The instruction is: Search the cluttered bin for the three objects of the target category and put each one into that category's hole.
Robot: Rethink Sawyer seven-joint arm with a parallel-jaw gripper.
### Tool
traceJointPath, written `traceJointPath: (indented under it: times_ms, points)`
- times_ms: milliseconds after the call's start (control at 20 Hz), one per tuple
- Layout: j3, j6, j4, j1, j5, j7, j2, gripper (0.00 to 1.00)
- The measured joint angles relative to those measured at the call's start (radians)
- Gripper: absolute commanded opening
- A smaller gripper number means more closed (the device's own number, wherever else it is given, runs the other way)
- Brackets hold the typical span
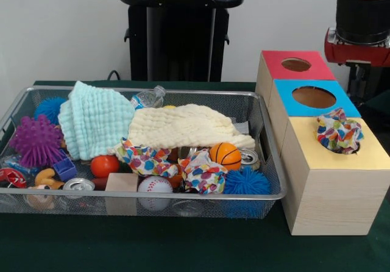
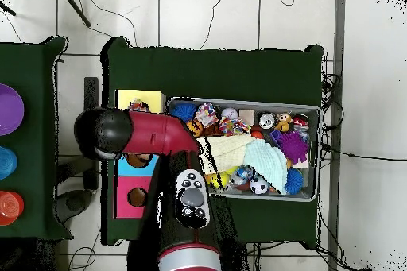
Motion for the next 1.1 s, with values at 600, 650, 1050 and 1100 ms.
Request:
traceJointPath:
  times_ms: [600, 650, 1050, 1100]
  points:
    - [-0.062, -0.005, -0.007, 0.067, -0.027, 0.0, 0.023, 0.0]
    - [-0.071, -0.008, -0.009, 0.069, -0.029, 0.0, 0.025, 0.0]
    - [-0.109, -0.04, -0.015, 0.059, -0.031, 0.0, 0.032, 0.0]
    - [-0.109, -0.051, -0.015, 0.052, -0.031, 0.0, 0.032, 0.0]
